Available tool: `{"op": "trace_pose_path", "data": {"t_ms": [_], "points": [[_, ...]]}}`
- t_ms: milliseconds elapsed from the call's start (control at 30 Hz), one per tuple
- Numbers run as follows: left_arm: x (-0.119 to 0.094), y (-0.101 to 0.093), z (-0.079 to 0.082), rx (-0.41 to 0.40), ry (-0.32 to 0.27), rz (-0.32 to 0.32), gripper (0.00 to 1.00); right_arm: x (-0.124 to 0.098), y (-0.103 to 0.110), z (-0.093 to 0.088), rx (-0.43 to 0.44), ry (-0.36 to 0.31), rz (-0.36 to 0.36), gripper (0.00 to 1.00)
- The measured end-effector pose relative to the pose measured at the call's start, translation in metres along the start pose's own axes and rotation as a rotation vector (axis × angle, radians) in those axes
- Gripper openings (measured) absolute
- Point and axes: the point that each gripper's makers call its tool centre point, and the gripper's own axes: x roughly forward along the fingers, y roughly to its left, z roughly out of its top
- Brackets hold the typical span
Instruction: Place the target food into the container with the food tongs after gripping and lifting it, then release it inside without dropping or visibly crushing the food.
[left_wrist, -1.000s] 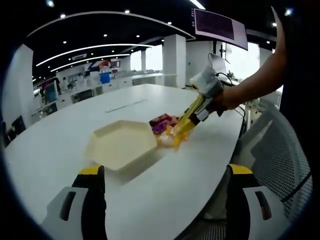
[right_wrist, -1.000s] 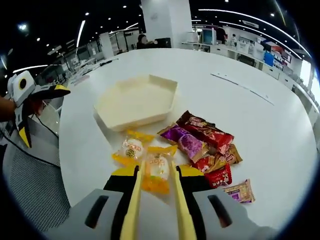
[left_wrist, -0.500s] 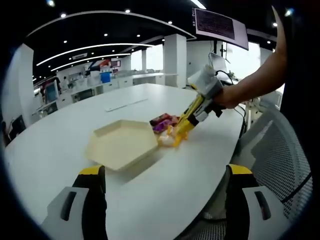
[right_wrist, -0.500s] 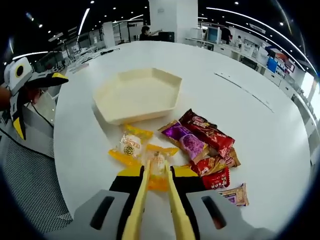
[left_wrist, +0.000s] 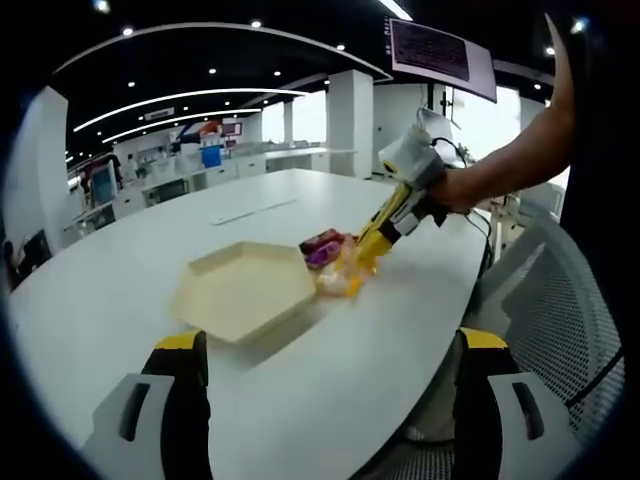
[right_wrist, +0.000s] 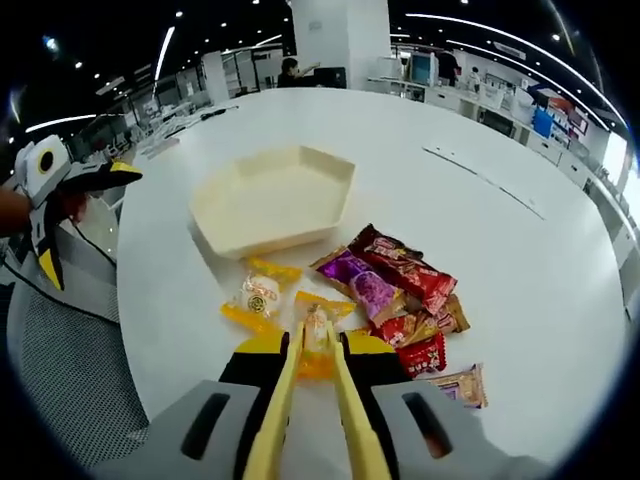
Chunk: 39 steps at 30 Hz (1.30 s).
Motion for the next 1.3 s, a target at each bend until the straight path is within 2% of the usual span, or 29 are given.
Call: {"op": "trace_pose_path", "data": {"t_ms": [533, 800, 900, 933, 1300], "points": [[-0.001, 0.004, 0.001, -0.008, -0.003, 0.016, 1.00, -0.015, -0.011, 0.026, -0.008, -0.034, -0.007, 0.19], [-0.001, 0.004, 0.001, -0.006, -0.007, 0.018, 1.00, -0.030, -0.015, 0.048, -0.022, -0.060, -0.010, 0.20], [-0.001, 0.005, 0.001, -0.008, -0.006, 0.020, 1.00, -0.032, -0.015, 0.056, -0.042, -0.054, 0.011, 0.20], [-0.001, 0.005, 0.001, -0.007, -0.005, 0.019, 1.00, -0.033, -0.017, 0.060, -0.072, -0.072, -0.005, 0.20], [-0.001, 0.005, 0.000, -0.003, -0.005, 0.023, 1.00, -0.041, -0.017, 0.080, -0.083, -0.071, 0.009, 0.21]]}}
